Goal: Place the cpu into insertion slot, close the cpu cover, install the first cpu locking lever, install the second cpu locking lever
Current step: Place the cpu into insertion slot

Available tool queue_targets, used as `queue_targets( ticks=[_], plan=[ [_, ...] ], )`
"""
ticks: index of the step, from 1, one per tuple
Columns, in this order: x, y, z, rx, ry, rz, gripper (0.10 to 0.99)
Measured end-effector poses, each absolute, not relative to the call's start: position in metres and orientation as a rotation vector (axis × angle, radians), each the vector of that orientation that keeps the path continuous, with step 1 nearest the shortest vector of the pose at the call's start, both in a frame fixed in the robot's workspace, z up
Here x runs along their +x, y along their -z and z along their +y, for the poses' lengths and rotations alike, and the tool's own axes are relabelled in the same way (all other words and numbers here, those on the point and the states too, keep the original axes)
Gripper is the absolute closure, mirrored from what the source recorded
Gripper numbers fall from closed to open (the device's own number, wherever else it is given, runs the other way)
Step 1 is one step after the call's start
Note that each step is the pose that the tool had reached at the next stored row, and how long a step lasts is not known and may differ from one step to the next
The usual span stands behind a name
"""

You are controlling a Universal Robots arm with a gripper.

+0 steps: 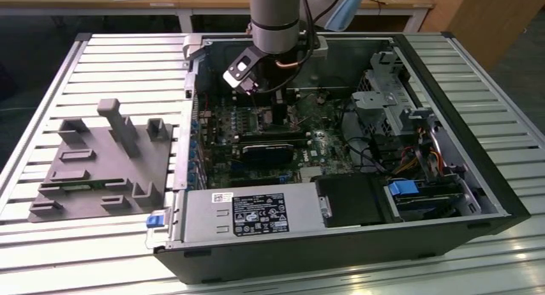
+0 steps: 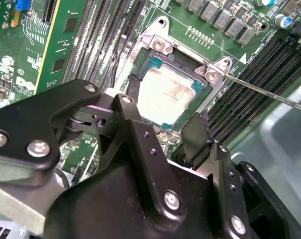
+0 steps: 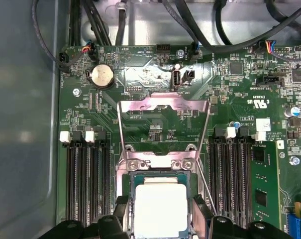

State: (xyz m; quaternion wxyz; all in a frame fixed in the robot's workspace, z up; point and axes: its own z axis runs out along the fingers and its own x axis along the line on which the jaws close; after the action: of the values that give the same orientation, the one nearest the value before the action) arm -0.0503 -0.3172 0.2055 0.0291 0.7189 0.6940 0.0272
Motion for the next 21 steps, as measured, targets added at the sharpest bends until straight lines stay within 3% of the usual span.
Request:
queue_targets(
  ticks=[4, 6, 7, 9, 10, 12, 13, 14, 21],
  plan=[
    [-0.0503, -0.2057, -0.3173, 2.218, -0.084, 2.141, 0.49],
    [-0.0503, -0.2059, -0.3173, 2.218, -0.084, 2.141, 0.612],
    [-0.0503, -0.2059, -0.3173, 2.218, -0.084, 2.141, 0.612],
    [-0.0503, -0.206, -0.3173, 2.218, -0.084, 2.141, 0.729],
    [-0.0503, -0.206, -0.3173, 2.218, -0.084, 2.141, 0.729],
    [-0.0504, -0.2061, -0.3173, 2.218, -0.084, 2.141, 0.847],
    [-0.0503, -0.2062, -0.3173, 2.218, -0.084, 2.141, 0.847],
    [-0.0503, -0.2063, -0.3173, 2.218, -0.084, 2.141, 0.965],
    [-0.0503, -0.2103, -0.3173, 2.218, -0.084, 2.141, 0.984]
  ],
)
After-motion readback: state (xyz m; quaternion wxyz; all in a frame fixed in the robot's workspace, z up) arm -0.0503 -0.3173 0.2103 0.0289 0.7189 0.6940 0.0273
